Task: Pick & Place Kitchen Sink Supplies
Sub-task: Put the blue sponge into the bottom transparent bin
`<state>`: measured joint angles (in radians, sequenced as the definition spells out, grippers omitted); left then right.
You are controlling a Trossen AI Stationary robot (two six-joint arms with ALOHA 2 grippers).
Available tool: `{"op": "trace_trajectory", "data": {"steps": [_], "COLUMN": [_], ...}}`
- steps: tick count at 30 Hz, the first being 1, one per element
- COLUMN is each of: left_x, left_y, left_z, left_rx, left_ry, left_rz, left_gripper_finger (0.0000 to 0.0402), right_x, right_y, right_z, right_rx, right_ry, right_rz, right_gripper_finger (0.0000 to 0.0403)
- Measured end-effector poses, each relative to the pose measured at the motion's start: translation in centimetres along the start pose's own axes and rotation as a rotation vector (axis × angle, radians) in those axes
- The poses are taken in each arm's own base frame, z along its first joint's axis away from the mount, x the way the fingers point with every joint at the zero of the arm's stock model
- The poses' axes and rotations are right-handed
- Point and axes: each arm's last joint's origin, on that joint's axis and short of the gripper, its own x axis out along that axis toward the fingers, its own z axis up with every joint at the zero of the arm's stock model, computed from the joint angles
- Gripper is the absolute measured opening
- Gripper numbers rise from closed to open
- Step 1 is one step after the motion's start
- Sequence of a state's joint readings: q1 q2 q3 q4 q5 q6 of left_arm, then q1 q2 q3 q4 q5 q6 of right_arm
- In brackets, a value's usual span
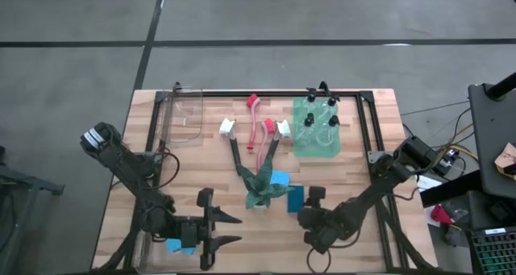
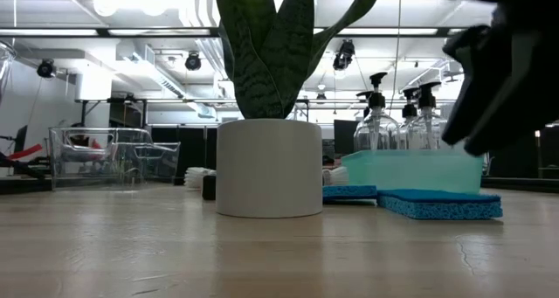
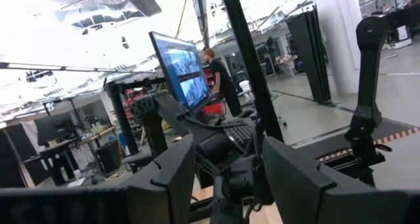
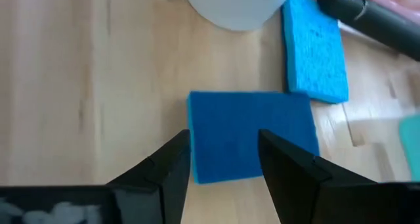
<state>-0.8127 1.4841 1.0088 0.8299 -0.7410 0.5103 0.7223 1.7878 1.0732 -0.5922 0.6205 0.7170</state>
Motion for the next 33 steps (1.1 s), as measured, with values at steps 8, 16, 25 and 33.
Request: {"op": "trace_trajectory", "data": {"steps": [8,16,25,33], "left_x": [0.0,0.0,0.1,0.2], "left_y": [0.0,0.0,0.1,0.3], "left_z": [0.0,-0.1,-0.2,-0.5], "left_rx": [0.027,0.027,0.019,0.020], "left_ry": [0.000,0.011,0.013,0.018], "left_rz": [0.001,-0.005,-0.001,0.006], "left_gripper_finger": [0.0174,0.0175,0.0174,0.0174], "right_x": [1.5,2.2,2.4,2.9], "right_y": [-0.1,-0.3,-0.2,-0.5], "right_z": [-1.8,-2.5,-2.8,-3.5], "right_rx": [0.034,0.004,-0.017,-0.016], "right_ry": [-0.024,-0.049,-0.067,-0.067], "right_rz": [0.023,0.040,0.054,0.054], "right_gripper_finger": [0.0167,0.0154,0.0149,0.0144]}}
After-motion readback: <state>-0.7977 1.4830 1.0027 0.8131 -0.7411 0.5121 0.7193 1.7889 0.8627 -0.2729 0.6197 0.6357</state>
